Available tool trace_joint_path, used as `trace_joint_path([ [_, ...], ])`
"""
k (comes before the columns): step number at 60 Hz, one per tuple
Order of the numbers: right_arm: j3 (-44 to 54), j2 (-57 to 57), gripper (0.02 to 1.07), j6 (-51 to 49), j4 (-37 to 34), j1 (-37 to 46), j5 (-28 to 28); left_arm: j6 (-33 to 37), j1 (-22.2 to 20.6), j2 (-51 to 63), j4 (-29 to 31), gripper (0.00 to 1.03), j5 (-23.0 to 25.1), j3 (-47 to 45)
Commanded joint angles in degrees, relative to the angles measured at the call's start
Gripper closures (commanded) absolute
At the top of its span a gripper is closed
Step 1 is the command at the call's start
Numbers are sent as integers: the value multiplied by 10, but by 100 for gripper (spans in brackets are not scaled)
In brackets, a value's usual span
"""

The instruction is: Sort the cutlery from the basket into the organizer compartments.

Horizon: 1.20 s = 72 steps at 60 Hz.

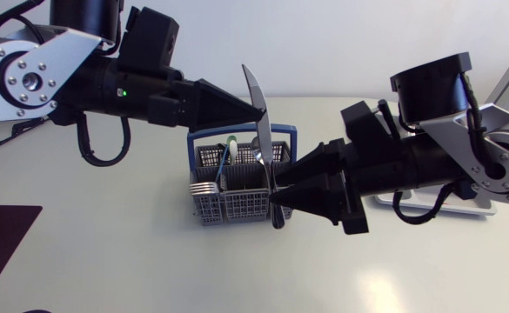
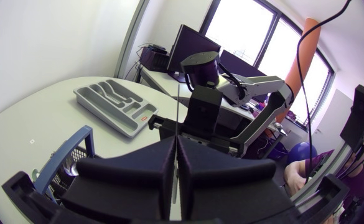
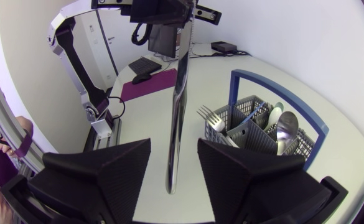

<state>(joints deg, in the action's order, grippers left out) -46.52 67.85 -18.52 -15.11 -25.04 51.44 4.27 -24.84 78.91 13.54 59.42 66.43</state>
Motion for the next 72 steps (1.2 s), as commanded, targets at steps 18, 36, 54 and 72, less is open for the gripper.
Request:
trace_joint_path([
  [18, -11, -11, 98, -11, -21, -24, 9, -8, -3, 4, 3, 100, 16, 17],
  [36, -4, -11, 101, -10, -21, -20, 2, -8, -5, 2, 1, 100, 16, 10],
  [54, 12, -12, 101, -13, -21, -1, -18, -12, -13, -16, -19, 71, -33, -5],
  [72, 18, -11, 101, -14, -19, 34, -68, -8, -38, -28, -31, 6, -144, -14],
])
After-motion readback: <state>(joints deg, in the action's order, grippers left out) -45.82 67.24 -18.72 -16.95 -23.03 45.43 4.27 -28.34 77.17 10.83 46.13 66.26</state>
